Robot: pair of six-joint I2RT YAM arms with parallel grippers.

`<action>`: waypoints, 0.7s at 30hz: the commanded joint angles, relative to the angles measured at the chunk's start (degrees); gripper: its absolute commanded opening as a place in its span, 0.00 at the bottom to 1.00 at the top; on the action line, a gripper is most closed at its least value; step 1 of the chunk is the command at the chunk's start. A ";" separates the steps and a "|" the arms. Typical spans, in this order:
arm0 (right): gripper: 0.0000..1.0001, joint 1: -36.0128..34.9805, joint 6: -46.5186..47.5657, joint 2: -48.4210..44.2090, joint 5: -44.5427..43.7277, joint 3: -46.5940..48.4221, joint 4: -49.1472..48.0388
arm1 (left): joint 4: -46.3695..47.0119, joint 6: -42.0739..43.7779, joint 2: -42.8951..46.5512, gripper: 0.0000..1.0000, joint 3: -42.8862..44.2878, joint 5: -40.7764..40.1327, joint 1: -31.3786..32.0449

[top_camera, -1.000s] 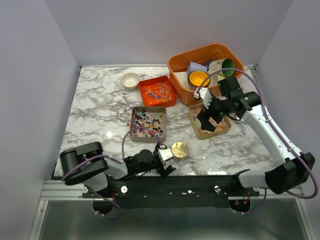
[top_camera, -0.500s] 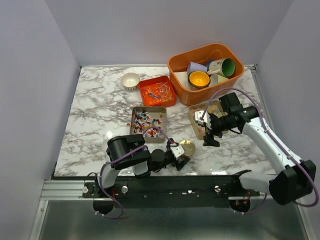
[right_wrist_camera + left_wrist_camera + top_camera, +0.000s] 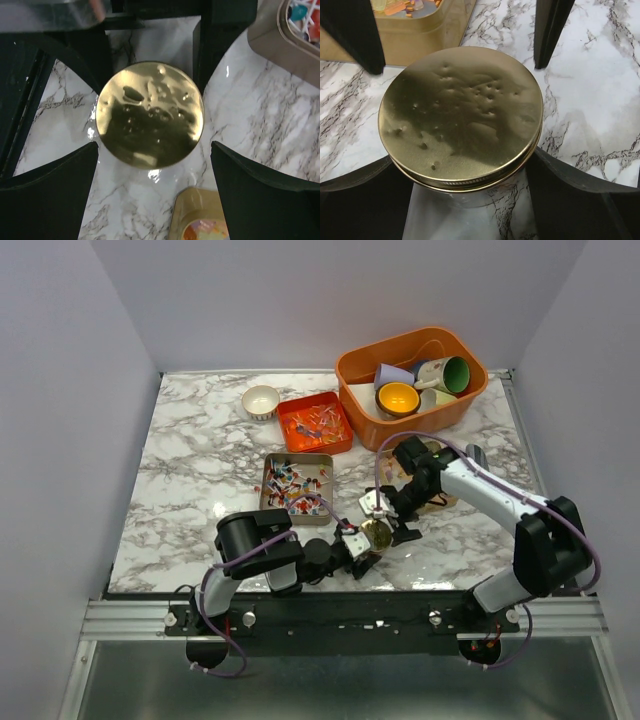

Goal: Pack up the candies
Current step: Screw the bottle lid onto the packing bottle.

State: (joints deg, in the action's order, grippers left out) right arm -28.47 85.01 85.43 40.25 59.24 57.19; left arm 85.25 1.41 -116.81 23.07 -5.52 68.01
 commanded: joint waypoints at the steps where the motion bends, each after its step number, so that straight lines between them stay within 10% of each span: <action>1: 1.00 -4.05 2.53 5.79 0.71 4.03 -0.50 | 0.62 0.79 -0.96 0.08 -2.24 3.32 0.55; 21: 1.00 -4.67 -0.37 -6.93 -14.49 -12.39 0.46 | -3.16 -6.59 -0.87 0.00 -1.27 5.52 -3.06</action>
State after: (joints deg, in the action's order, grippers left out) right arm -32.95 87.99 82.41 30.92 51.51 51.57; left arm 85.10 -2.04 -116.64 22.81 -0.51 65.95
